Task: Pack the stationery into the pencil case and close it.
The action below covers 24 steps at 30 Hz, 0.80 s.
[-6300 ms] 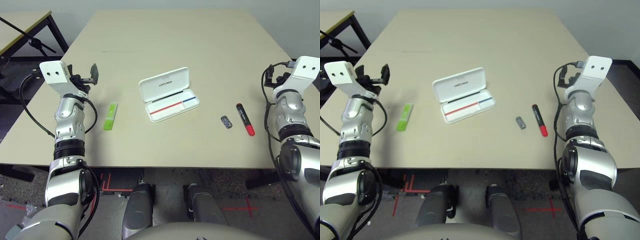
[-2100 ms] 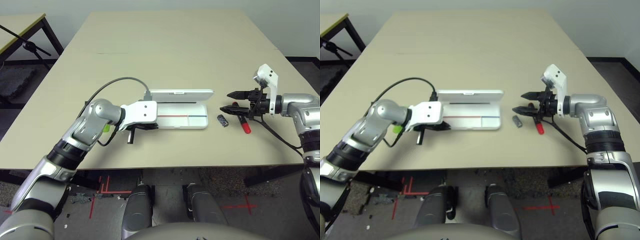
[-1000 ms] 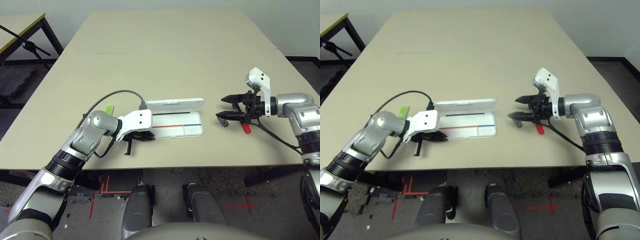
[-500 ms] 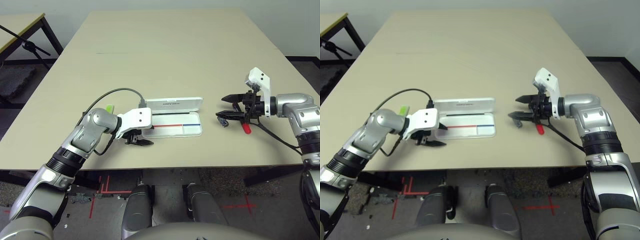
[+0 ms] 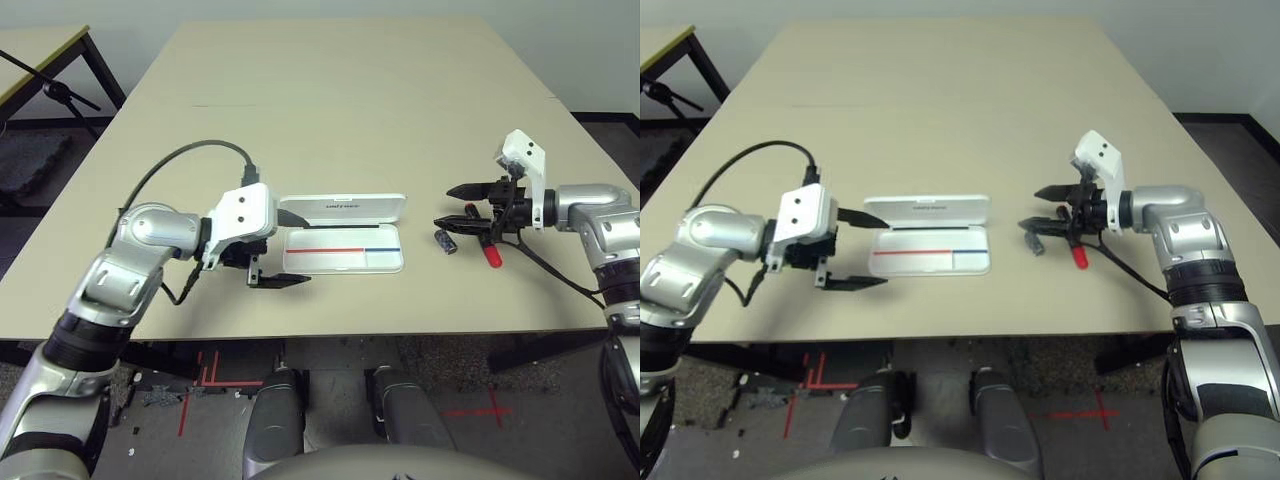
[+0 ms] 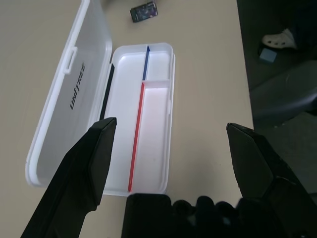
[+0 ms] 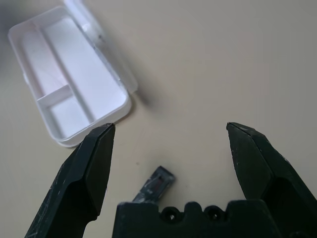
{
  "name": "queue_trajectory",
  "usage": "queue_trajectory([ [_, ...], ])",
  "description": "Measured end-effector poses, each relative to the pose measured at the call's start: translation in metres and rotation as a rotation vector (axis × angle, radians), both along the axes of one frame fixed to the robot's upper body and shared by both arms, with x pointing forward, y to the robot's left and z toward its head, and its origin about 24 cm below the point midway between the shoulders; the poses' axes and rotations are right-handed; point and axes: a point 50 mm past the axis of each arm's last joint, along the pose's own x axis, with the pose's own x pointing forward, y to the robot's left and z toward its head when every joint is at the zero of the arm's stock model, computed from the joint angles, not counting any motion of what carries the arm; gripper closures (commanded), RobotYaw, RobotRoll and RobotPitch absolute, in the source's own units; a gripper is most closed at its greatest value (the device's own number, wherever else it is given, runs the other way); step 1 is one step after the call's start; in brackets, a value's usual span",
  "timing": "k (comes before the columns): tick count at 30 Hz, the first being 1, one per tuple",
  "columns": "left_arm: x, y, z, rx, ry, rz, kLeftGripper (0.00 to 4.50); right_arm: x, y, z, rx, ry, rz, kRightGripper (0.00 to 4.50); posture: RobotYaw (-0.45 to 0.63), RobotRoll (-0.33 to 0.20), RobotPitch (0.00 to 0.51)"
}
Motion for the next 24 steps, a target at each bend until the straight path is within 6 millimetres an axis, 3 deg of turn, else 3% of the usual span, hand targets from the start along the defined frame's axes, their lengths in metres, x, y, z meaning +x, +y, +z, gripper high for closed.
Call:
queue_trajectory([
  [9, -0.001, -0.001, 0.0, -0.017, 0.007, 0.012, 0.02, 0.014, -0.019, 0.022, 0.073, -0.072, -0.436, 0.0, -0.01, 0.0, 0.12],
  [13, 0.0, -0.002, -0.002, -0.013, 0.002, 0.013, 0.02, 0.016, -0.027, 0.025, 0.088, -0.016, -0.589, 0.0, -0.02, 0.0, 0.12],
  [24, 0.0, -0.005, -0.006, -0.003, 0.0, 0.001, 0.02, -0.002, -0.03, 0.0, -0.014, 0.26, -0.635, 0.0, -0.01, 0.0, 0.123],
])
